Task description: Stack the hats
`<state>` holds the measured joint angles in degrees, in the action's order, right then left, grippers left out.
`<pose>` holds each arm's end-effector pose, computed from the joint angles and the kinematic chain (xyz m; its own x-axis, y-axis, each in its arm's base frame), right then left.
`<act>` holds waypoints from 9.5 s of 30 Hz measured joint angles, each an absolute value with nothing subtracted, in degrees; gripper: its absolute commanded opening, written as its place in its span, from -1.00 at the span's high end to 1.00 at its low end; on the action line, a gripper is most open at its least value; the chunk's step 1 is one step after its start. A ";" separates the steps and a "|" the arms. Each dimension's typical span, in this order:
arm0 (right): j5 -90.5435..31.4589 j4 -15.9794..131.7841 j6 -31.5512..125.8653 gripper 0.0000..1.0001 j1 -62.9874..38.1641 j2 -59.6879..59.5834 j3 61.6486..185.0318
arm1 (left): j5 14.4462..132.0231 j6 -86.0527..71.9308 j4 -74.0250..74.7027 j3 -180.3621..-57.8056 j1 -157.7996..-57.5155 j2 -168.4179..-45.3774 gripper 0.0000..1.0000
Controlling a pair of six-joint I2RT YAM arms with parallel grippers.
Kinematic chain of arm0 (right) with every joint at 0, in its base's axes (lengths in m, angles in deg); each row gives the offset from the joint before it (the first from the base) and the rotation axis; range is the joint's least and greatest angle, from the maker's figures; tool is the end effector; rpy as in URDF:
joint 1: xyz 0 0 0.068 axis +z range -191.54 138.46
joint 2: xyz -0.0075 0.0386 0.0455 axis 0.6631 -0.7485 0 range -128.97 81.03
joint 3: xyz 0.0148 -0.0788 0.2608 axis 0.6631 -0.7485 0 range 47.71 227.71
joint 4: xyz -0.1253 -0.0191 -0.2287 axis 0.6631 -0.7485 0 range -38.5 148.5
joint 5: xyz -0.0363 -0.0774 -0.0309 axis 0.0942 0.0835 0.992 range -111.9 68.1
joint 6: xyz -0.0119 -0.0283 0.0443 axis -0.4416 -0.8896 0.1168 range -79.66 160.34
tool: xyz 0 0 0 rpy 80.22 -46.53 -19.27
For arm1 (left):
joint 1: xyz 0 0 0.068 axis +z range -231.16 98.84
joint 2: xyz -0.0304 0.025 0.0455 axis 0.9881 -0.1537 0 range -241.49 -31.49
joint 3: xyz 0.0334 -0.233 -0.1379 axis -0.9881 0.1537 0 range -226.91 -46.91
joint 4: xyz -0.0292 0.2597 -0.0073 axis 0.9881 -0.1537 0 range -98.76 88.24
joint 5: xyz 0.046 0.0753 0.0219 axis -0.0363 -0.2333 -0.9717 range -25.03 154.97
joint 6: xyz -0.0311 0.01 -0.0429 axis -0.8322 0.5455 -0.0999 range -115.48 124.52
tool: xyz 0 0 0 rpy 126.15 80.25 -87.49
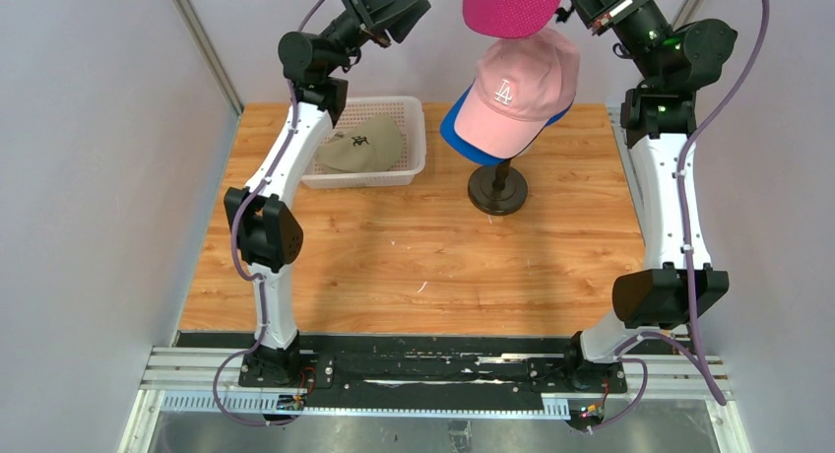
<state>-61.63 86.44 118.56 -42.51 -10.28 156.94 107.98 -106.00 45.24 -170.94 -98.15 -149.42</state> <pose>0.3115 0.0175 0.5828 -0.2763 0.7577 -0.5913 -0.7908 0.1704 0.5879 0.4146 -0.1521 0.5125 -0.8350 -0.4610 -0.3004 0.5041 -0.4220 -0.7535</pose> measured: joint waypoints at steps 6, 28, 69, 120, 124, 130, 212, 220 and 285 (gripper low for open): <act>-58.44 82.99 113.79 0.99 -42.88 -10.30 157.74 | 108.00 -105.59 47.84 -165.81 -98.24 -145.09 0.17; -57.71 100.21 124.90 0.99 -50.34 -12.88 146.93 | 108.06 -99.55 49.17 -151.64 -98.22 -132.61 0.18; -60.18 111.25 131.13 0.99 -50.84 2.00 122.97 | 108.28 -97.87 49.04 -146.18 -98.22 -129.25 0.17; -59.72 116.69 128.81 0.99 -45.77 6.84 102.40 | 108.92 -97.87 50.22 -142.64 -98.22 -127.65 0.18; -59.33 116.71 128.52 0.99 -45.40 7.47 100.72 | 108.96 -97.85 50.24 -142.64 -98.22 -127.69 0.18; -58.30 117.00 127.93 0.99 -44.78 9.76 97.62 | 109.07 -97.87 50.46 -142.64 -98.22 -128.42 0.18; -41.30 68.23 89.60 -0.02 -38.95 48.95 89.75 | 82.91 -39.18 -21.01 -153.50 -94.24 -140.94 0.14; -41.36 63.56 85.55 -0.01 -38.95 47.75 89.75 | 65.86 -28.19 -32.29 -153.37 -94.24 -144.39 0.09; -42.48 64.21 82.93 0.09 -38.95 43.62 87.50 | 59.10 -10.84 -42.01 -163.73 -88.03 -160.74 1.00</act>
<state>-42.48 64.21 82.93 -38.95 43.62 87.50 59.10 -10.84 -42.01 -163.73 -88.03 -160.74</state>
